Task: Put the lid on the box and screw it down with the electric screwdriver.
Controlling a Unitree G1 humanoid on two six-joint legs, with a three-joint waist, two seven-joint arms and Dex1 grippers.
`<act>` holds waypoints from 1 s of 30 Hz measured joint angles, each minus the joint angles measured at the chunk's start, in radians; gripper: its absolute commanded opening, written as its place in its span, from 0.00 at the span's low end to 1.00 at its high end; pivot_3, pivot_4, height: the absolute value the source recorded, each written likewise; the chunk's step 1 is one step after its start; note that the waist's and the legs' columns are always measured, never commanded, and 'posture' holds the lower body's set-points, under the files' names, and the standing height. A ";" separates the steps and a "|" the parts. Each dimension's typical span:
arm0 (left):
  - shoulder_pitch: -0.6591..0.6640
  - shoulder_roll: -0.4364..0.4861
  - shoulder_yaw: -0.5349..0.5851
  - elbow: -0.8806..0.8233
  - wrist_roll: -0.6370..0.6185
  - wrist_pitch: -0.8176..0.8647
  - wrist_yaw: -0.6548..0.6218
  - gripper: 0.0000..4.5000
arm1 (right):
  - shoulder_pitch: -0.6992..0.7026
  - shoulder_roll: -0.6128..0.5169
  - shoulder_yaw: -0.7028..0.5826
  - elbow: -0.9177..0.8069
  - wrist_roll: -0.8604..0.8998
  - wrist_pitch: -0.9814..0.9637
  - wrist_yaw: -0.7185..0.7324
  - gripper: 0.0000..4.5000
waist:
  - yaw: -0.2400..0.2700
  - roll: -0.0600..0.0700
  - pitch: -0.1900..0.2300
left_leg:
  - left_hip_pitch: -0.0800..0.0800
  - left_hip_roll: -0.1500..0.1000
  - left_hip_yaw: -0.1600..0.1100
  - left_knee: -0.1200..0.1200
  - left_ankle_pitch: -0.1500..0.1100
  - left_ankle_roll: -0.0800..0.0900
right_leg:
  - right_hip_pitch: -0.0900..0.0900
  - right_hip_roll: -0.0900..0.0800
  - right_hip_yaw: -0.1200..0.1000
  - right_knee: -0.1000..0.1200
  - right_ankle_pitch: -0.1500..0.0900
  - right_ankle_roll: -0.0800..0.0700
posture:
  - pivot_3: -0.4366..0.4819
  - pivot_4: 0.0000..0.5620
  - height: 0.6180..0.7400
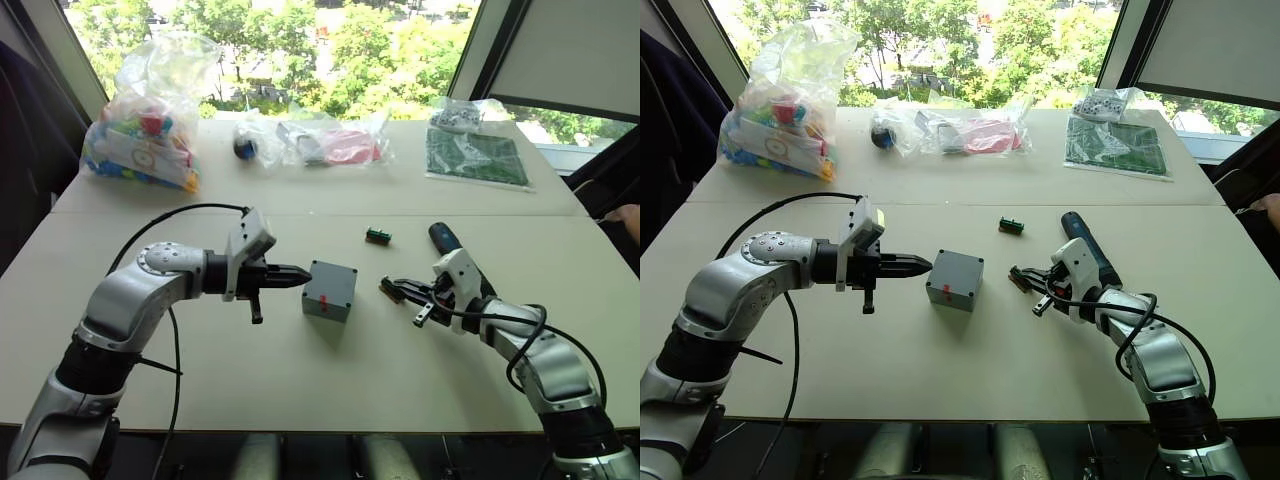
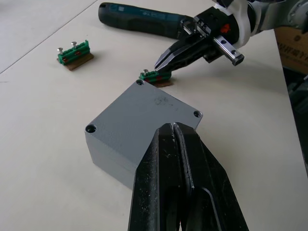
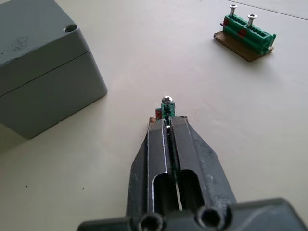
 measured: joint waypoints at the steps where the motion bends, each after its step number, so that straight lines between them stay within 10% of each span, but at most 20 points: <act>1: 0.000 0.000 0.000 0.000 0.000 0.000 0.001 0.00 | 0.000 0.000 0.002 0.000 -0.001 -0.002 0.001 0.00 | 0.000 0.000 0.000 | 0.000 0.000 0.000 0.000 0.000 0.000 | 0.000 0.000 0.000 0.000 0.000 0.000 | 0.48 0.27 1.00; 30: 0.037 0.066 0.082 0.052 -0.014 -0.014 -0.010 0.00 | -0.134 0.064 0.039 -0.237 0.105 0.107 -0.024 0.00 | -0.015 0.000 0.000 | 0.000 0.002 -0.001 0.000 0.000 0.000 | -0.001 0.001 -0.001 0.002 0.001 0.000 | 0.48 0.27 1.00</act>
